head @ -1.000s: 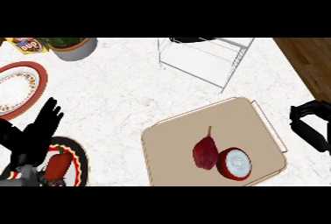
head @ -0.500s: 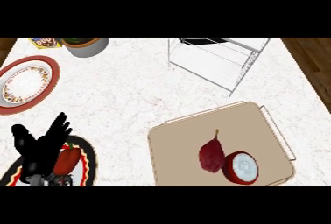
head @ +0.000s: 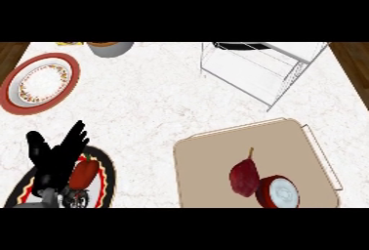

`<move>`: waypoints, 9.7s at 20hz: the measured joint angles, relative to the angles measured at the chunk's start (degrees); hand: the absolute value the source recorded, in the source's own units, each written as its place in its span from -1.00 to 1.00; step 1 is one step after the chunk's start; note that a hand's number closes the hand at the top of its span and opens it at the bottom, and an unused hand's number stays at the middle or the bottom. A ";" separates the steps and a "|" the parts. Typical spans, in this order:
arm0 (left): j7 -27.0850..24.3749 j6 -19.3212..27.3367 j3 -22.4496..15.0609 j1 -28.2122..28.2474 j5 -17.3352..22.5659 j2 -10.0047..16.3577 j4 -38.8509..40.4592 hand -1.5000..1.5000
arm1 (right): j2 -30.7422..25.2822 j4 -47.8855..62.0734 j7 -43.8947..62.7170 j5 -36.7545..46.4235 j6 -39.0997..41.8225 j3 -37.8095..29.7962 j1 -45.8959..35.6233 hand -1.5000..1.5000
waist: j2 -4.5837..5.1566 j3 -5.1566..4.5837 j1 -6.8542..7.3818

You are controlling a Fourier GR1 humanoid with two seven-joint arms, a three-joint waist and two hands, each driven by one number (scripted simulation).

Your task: Pick the can from the tray and place it in the tiered shelf

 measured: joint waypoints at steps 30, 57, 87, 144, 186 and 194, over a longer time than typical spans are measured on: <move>1.82 -1.74 -1.18 -5.31 -1.53 -1.29 2.70 0.00 | -19.43 4.35 55.27 12.93 -7.01 13.28 -21.16 -1.00 | 0.78 -0.13 4.60; 0.73 -2.18 1.04 -4.01 -2.43 -2.80 3.28 0.00 | 15.89 26.18 62.63 58.03 6.94 31.27 -44.39 -1.00 | 0.06 0.29 2.28; 0.38 -5.30 1.89 -6.72 -5.24 -4.55 4.64 0.00 | 30.32 47.17 56.67 51.25 12.56 30.31 -72.47 1.00 | 0.97 0.26 5.85; 2.37 -5.66 4.56 -4.94 -6.35 -5.50 2.94 0.00 | 13.78 103.57 46.52 58.22 13.34 -12.56 -142.07 1.00 | 0.59 0.28 3.56; 1.39 -6.34 6.21 -2.43 -7.75 -6.60 1.71 0.00 | 8.81 95.95 42.96 50.52 -17.83 -22.84 -139.81 -1.00 | -0.26 0.31 1.87; 1.67 -6.10 7.62 -1.75 -7.38 -6.15 2.12 0.00 | 4.79 78.45 49.43 50.81 -15.35 -25.50 -131.75 -1.00 | -0.84 0.32 0.10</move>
